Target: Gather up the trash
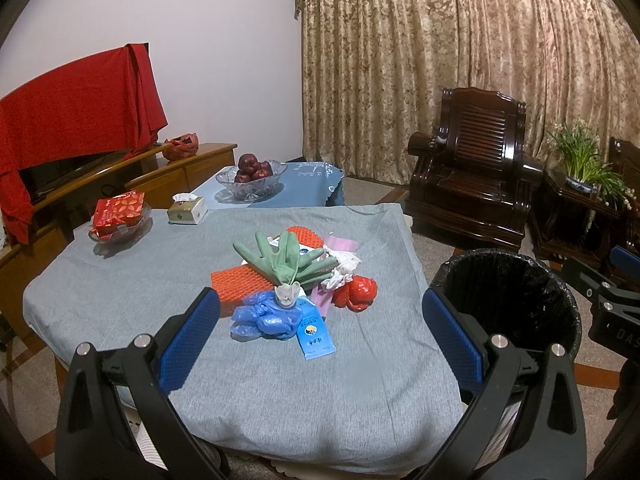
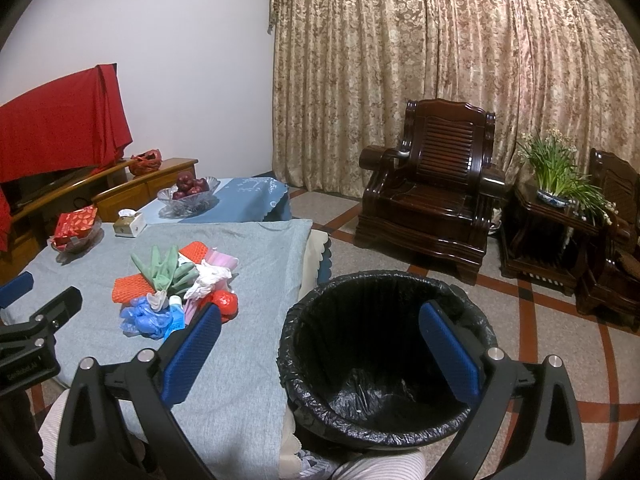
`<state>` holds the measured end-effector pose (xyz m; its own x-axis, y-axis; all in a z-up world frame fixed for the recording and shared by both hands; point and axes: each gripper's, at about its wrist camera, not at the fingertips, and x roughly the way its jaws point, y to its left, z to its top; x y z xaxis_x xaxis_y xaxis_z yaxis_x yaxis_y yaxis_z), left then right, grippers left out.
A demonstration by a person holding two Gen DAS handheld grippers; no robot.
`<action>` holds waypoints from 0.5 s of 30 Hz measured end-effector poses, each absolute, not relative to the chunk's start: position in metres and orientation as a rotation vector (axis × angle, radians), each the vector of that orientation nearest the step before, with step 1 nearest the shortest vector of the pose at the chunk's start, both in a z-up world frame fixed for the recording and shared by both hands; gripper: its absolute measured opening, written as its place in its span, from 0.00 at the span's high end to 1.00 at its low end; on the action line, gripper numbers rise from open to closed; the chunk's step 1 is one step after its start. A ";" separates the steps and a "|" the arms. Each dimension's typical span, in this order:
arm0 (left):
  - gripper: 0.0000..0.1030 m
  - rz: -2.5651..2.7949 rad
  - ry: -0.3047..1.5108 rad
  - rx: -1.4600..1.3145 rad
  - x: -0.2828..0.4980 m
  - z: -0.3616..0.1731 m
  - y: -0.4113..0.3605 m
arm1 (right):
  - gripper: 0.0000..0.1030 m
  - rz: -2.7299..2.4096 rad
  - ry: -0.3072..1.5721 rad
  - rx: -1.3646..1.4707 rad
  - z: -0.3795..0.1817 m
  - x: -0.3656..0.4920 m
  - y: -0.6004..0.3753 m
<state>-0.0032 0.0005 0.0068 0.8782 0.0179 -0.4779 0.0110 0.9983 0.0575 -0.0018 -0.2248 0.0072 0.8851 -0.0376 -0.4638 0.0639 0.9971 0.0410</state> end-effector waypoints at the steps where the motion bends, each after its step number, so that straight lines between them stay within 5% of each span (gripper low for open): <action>1: 0.05 0.004 0.499 0.059 -0.003 0.007 0.001 | 0.06 -0.053 0.481 0.055 0.007 -0.002 -0.225; 15: 0.05 0.005 0.508 0.053 -0.002 0.006 0.004 | 0.06 -0.039 0.492 0.057 0.005 0.005 -0.220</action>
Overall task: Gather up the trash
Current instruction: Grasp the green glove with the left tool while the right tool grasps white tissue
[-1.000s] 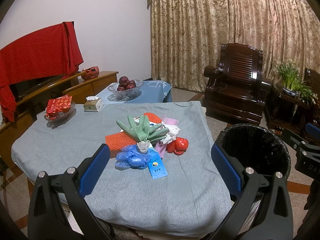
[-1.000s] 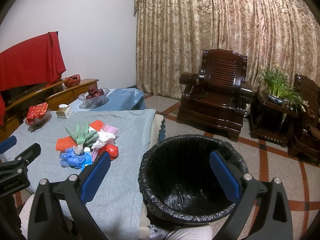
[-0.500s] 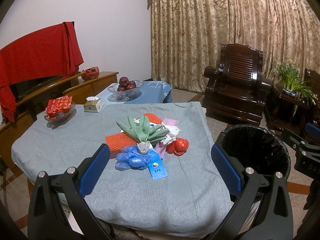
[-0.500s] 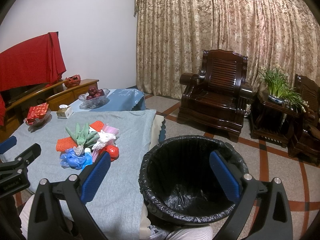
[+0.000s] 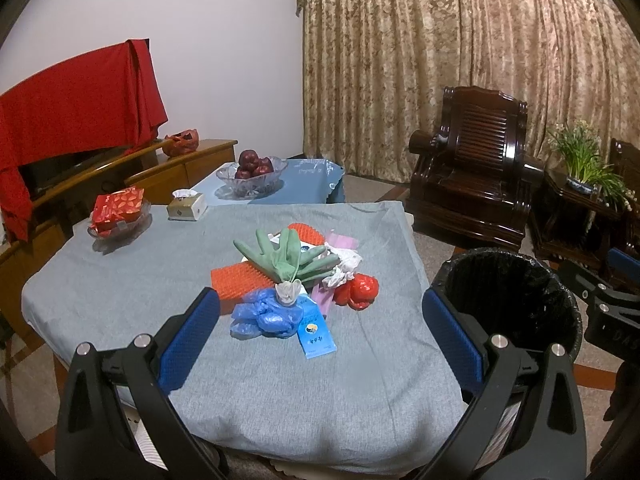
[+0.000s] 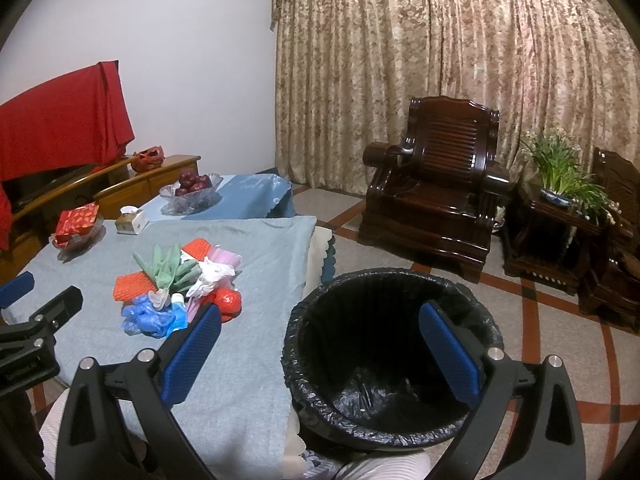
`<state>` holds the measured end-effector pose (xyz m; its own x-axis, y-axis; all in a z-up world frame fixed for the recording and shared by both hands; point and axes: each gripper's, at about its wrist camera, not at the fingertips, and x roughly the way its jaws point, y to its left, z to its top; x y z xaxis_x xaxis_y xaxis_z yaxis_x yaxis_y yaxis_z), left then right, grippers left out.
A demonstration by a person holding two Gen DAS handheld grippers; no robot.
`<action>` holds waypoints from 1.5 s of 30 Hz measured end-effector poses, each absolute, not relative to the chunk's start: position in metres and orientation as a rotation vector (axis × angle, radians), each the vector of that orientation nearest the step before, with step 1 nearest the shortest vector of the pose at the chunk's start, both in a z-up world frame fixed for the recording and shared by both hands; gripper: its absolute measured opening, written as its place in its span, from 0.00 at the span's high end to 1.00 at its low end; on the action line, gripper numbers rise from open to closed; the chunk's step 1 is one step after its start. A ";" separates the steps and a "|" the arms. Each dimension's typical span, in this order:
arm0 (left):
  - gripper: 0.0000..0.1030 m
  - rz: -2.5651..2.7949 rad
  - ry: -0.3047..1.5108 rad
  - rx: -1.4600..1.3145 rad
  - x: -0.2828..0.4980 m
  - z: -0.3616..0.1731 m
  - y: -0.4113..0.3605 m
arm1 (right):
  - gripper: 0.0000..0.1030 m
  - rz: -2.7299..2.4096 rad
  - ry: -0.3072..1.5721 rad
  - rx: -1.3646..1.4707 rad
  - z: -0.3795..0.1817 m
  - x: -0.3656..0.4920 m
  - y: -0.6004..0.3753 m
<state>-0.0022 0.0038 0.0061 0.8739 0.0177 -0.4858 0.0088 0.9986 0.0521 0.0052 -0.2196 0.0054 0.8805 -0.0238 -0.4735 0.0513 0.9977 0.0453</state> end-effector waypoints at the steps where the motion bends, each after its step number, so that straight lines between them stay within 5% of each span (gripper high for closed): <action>1: 0.05 0.004 0.510 0.053 -0.002 0.006 0.004 | 0.06 -0.037 0.493 0.056 0.005 0.006 -0.219; 24: 0.05 0.193 0.638 0.013 0.112 -0.083 0.121 | 0.08 0.191 0.616 0.019 -0.066 0.161 -0.120; 37: 0.05 0.177 0.646 -0.056 0.177 -0.098 0.144 | 0.35 0.252 0.719 0.003 -0.112 0.247 -0.083; 45: 0.19 0.120 0.645 -0.054 0.212 -0.103 0.126 | 0.72 0.396 0.785 0.012 -0.129 0.263 -0.074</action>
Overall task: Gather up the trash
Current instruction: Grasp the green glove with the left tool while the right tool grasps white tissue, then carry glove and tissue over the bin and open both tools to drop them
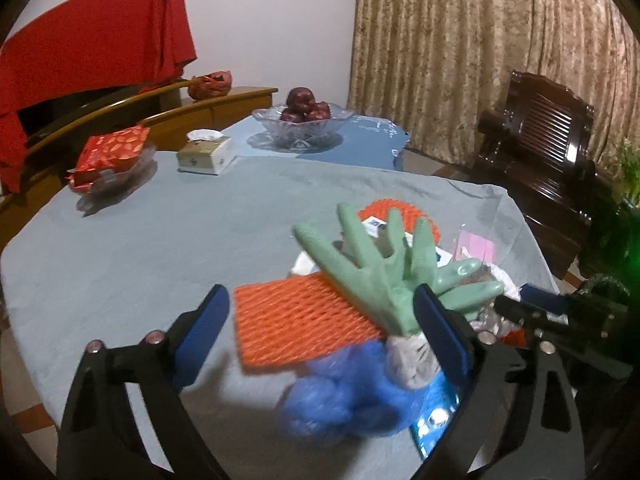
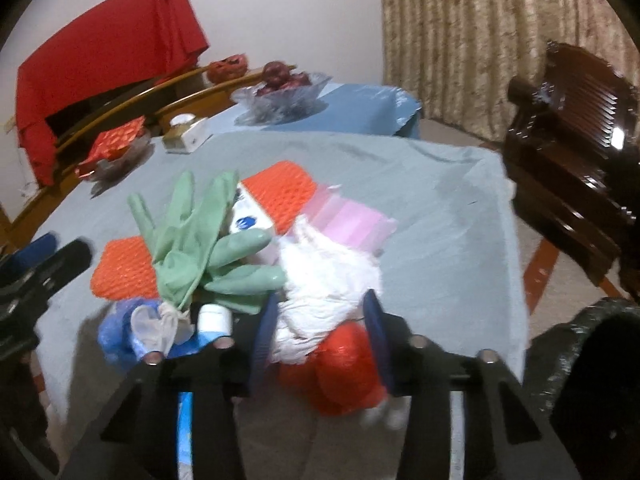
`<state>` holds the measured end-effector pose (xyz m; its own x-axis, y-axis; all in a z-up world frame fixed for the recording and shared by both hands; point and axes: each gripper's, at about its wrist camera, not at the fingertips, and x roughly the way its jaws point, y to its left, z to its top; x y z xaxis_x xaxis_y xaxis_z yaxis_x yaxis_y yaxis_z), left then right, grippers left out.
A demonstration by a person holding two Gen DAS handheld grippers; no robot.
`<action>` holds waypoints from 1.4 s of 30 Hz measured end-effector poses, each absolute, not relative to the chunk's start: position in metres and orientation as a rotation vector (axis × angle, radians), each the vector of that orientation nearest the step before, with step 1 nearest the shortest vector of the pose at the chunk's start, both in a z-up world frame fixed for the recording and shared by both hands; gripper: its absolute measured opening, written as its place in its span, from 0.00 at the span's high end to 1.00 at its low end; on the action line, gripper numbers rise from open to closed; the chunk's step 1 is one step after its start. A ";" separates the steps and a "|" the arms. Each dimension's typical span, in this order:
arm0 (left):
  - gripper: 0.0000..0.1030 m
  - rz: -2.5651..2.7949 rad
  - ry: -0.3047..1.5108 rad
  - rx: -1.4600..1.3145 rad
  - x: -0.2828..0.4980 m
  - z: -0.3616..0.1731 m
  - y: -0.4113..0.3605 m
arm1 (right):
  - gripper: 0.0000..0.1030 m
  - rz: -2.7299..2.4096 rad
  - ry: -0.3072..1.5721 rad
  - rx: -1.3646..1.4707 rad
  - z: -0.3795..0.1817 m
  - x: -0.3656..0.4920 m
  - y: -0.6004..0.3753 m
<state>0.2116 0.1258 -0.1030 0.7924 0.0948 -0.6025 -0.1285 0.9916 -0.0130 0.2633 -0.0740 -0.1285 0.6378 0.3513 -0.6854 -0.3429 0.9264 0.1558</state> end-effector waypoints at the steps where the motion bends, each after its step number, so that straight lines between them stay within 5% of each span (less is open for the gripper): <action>1: 0.20 0.109 0.658 -0.048 0.218 -0.106 0.123 | 0.75 0.410 0.789 0.012 -0.130 0.264 -0.074; 10: 0.26 0.045 0.727 -0.030 0.251 -0.127 0.108 | 0.81 0.413 0.764 0.008 -0.125 0.267 -0.071; 18: 0.85 -0.032 0.771 -0.079 0.269 -0.136 0.109 | 0.81 0.408 0.750 0.009 -0.121 0.268 -0.074; 21: 0.92 -0.044 0.752 -0.103 0.263 -0.129 0.112 | 0.81 0.410 0.732 0.016 -0.113 0.267 -0.078; 42: 0.95 -0.248 0.602 -0.119 0.189 -0.036 0.047 | 0.85 0.321 0.542 0.095 -0.026 0.187 -0.154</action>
<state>0.1892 0.0471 -0.0356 0.7954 -0.2650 -0.5451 0.1957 0.9635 -0.1828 0.1874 -0.1536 -0.0264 0.8080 0.3248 -0.4916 -0.2749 0.9458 0.1730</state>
